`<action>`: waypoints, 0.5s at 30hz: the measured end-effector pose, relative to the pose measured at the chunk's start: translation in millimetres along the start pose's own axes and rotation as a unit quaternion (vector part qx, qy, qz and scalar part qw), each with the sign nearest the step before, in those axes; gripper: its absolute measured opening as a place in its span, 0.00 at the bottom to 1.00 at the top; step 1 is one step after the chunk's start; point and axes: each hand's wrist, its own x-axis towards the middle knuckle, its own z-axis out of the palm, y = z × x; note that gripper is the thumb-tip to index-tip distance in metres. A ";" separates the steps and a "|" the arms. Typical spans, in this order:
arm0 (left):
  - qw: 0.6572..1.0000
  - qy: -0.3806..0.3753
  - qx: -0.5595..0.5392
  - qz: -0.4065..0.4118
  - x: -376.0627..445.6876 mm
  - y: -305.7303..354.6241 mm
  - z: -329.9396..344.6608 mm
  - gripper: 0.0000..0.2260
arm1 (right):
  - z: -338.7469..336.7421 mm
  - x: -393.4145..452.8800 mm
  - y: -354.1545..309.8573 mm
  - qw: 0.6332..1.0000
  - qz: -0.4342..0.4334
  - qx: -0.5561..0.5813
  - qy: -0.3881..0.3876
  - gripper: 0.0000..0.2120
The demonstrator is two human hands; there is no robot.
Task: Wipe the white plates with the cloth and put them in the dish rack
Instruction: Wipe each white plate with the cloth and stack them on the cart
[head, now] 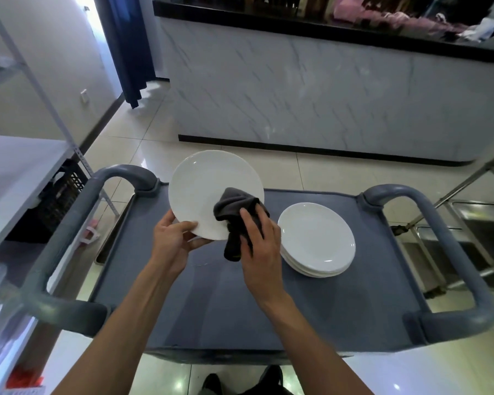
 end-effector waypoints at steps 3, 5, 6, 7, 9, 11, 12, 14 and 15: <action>1.000 0.001 0.007 -0.010 -1.0 2.5 -4.3 0.23 | -4.0 6.1 11.1 0.999 0.033 0.022 0.013 0.28; 1.000 -0.002 0.008 -0.018 -1.9 3.1 -7.1 0.23 | -5.9 12.2 16.4 0.998 0.056 0.030 0.015 0.27; 1.000 -0.004 0.010 -0.021 -2.3 3.3 -8.6 0.22 | -7.0 16.4 18.6 0.997 0.067 0.032 0.015 0.27; 1.000 -0.006 0.013 -0.023 -2.6 3.6 -10.1 0.21 | -8.1 21.2 20.6 0.996 0.077 0.034 0.014 0.26; 0.999 -0.015 0.025 -0.029 -3.3 4.6 -13.6 0.21 | -10.8 32.3 24.3 0.996 0.081 0.031 0.009 0.26; 0.998 -0.027 0.038 -0.036 -3.6 5.1 -17.4 0.20 | -13.5 44.3 27.8 0.997 0.071 0.022 -0.001 0.27; 0.998 -0.035 0.046 -0.040 -4.1 5.0 -19.0 0.21 | -14.9 50.1 29.1 0.998 0.063 0.018 -0.006 0.27; 0.996 -0.051 0.064 -0.046 -5.2 4.3 -20.5 0.21 | -17.1 61.4 30.2 0.999 0.045 0.013 -0.014 0.27; 0.994 -0.057 0.074 -0.048 -5.8 3.4 -20.9 0.21 | -17.6 66.9 30.4 0.999 0.036 0.009 -0.019 0.27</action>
